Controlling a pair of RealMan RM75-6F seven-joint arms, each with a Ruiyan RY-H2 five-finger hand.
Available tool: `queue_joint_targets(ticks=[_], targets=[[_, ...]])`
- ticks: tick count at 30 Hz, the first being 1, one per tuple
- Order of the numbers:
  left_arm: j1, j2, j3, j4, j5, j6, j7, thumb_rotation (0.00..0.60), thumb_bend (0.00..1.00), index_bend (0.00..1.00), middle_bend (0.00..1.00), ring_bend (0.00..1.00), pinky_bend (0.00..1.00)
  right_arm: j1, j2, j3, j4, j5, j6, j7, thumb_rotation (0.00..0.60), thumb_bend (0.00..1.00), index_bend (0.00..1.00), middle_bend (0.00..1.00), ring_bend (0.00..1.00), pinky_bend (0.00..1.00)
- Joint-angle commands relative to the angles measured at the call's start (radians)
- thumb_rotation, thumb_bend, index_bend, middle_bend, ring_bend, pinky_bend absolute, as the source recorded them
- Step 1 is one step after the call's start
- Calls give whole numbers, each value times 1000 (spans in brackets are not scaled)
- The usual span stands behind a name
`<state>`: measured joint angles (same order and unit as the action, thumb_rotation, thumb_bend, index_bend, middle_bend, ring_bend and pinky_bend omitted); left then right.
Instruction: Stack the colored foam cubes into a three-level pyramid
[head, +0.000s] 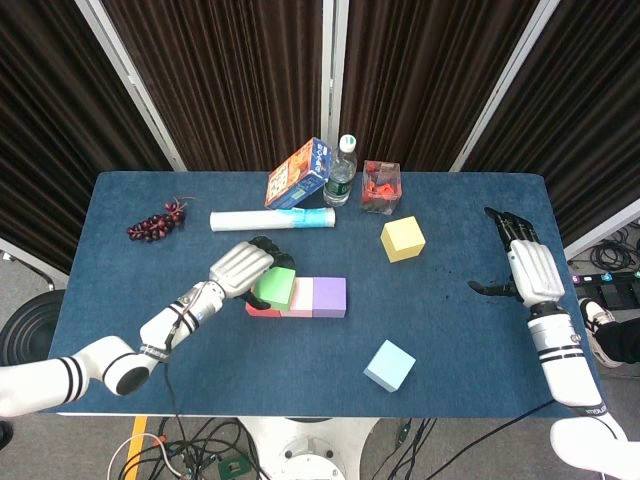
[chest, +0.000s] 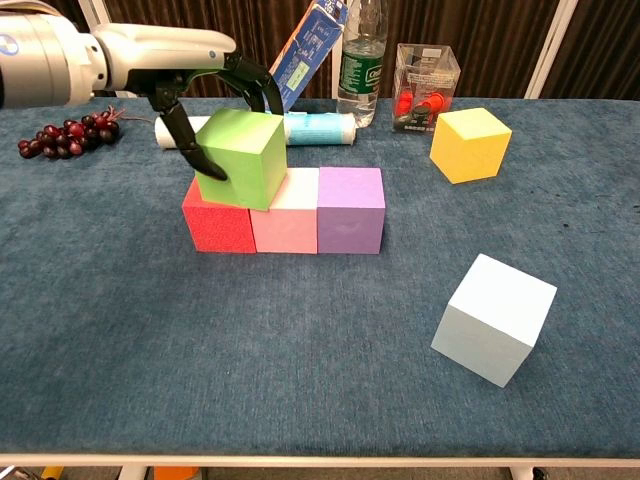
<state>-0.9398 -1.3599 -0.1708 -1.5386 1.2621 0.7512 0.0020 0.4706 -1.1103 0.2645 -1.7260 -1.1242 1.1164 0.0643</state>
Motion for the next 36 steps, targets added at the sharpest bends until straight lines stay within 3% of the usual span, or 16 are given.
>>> queue_joint_targets(ticks=[1,16,36], targets=[[1,-8,-8,4,-9,4,-13,600,89,327,452,287,149,-1,1,1,1,-1,1,3,600,0,0,96,0,0],[-15,16,-36,-116,-240,39,158,600,89,328,464,302,145,-3,2,3,5,-9,0,11,600,0,0,96,0,0],[-23,-8,-20,-107,-270,57,200,600,89,323,459,303,145,-14,2,0,-3,-7,8,5,600,0,0,96,0,0]])
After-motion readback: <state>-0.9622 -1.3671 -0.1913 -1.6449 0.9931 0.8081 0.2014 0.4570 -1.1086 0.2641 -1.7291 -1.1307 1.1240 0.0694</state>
